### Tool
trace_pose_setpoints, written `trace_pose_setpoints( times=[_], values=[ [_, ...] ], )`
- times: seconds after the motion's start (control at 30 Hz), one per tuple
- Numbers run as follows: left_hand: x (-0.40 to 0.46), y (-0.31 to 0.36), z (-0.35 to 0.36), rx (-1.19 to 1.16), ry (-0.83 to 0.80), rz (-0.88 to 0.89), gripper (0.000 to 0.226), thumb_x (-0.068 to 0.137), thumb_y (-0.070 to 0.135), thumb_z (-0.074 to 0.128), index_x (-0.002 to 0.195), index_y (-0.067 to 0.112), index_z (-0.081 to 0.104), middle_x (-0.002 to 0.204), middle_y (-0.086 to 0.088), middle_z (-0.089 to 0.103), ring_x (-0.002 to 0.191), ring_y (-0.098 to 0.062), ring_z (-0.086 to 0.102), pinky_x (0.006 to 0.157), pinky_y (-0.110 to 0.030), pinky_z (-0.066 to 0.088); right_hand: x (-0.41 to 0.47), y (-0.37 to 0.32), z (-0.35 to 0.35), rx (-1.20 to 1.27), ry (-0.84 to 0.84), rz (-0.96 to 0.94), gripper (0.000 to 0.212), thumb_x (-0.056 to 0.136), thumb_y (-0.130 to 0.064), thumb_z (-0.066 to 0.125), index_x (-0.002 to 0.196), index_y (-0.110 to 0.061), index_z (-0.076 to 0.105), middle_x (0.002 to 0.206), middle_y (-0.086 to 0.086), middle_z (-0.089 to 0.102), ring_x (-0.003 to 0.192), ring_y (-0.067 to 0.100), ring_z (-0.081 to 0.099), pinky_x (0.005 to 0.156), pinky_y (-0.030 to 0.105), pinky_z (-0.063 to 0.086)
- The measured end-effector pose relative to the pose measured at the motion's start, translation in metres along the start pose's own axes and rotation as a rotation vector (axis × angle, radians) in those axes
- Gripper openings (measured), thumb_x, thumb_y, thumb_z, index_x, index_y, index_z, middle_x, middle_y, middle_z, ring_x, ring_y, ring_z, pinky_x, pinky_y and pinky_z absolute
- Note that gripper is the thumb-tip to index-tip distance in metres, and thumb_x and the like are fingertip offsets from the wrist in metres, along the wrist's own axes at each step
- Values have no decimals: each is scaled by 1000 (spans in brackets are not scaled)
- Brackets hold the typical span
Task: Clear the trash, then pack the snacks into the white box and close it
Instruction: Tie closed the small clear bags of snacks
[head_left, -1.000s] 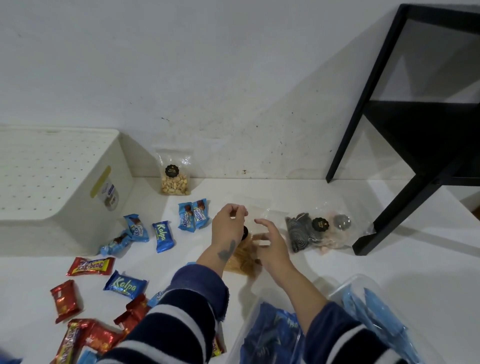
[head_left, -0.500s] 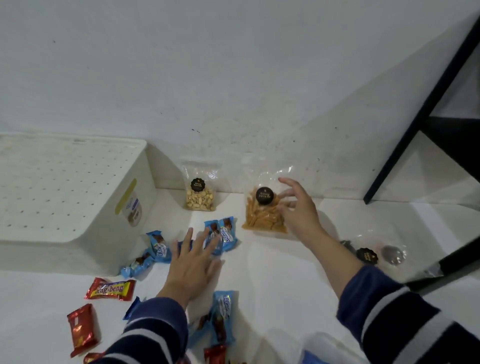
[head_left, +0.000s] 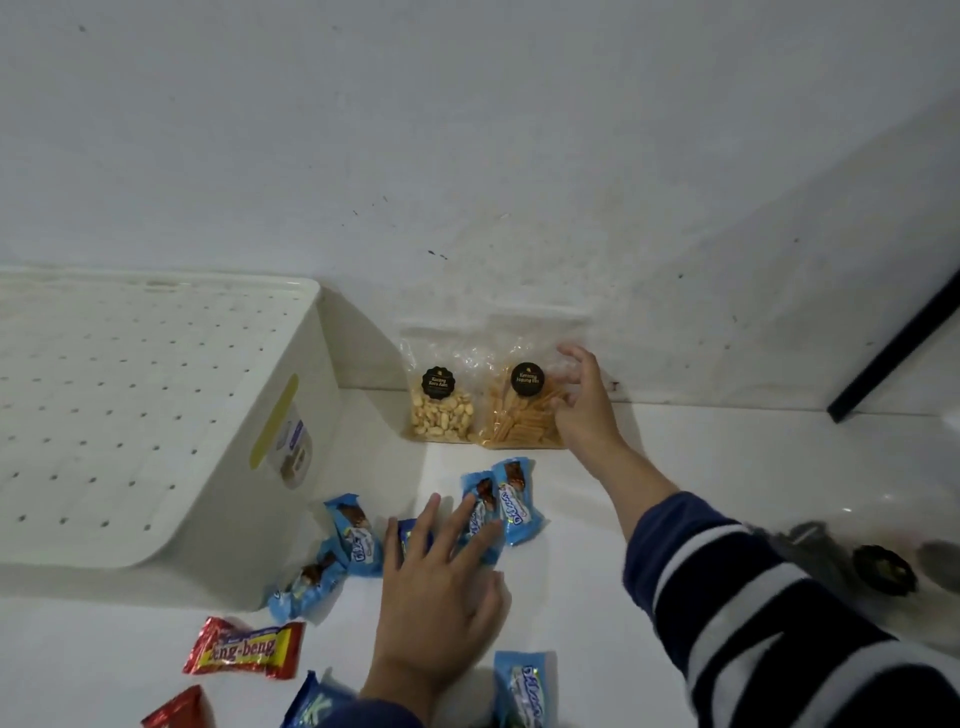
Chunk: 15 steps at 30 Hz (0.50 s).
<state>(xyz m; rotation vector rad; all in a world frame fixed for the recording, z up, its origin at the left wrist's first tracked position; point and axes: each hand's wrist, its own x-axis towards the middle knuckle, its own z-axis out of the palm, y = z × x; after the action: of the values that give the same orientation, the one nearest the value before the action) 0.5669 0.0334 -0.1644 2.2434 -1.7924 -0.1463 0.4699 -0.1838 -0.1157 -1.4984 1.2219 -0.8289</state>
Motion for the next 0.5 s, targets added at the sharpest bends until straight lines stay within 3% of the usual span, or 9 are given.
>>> trace_pose_setpoints(
  times=[0.1, 0.23, 0.4, 0.5],
  values=[
    [0, -1, 2, 24, 27, 22, 49, 77, 47, 54, 126, 45, 48, 143, 11, 46, 138, -23, 36, 110, -59, 25, -4, -7, -1, -24, 8, -16, 69, 87, 18, 35, 135, -32, 40, 131, 6, 46, 109, 17, 52, 66, 14, 42],
    [0, -1, 1, 49, 13, 6, 50, 76, 49, 54, 125, 44, 50, 142, 10, 47, 138, -25, 35, 111, -62, 20, -30, -11, -9, -117, 14, -29, 67, 89, 15, 35, 140, -29, 38, 148, 5, 37, 133, 22, 40, 91, 23, 37],
    [-5, 5, -10, 152, -42, 18, 52, 77, 50, 50, 128, 40, 50, 140, 2, 51, 137, -32, 36, 108, -65, 12, -94, 1, -29, -321, -92, -10, 42, 94, 2, 44, 125, -23, 55, 136, 0, 52, 127, 18, 48, 95, 20, 35],
    [-6, 13, -19, 238, -71, 99, 52, 82, 48, 42, 131, 35, 52, 142, -2, 50, 136, -34, 39, 107, -65, 16, -129, 2, -56, -408, -126, -4, 33, 93, -2, 48, 112, -23, 64, 124, -2, 61, 117, 13, 54, 89, 17, 35]
  ],
)
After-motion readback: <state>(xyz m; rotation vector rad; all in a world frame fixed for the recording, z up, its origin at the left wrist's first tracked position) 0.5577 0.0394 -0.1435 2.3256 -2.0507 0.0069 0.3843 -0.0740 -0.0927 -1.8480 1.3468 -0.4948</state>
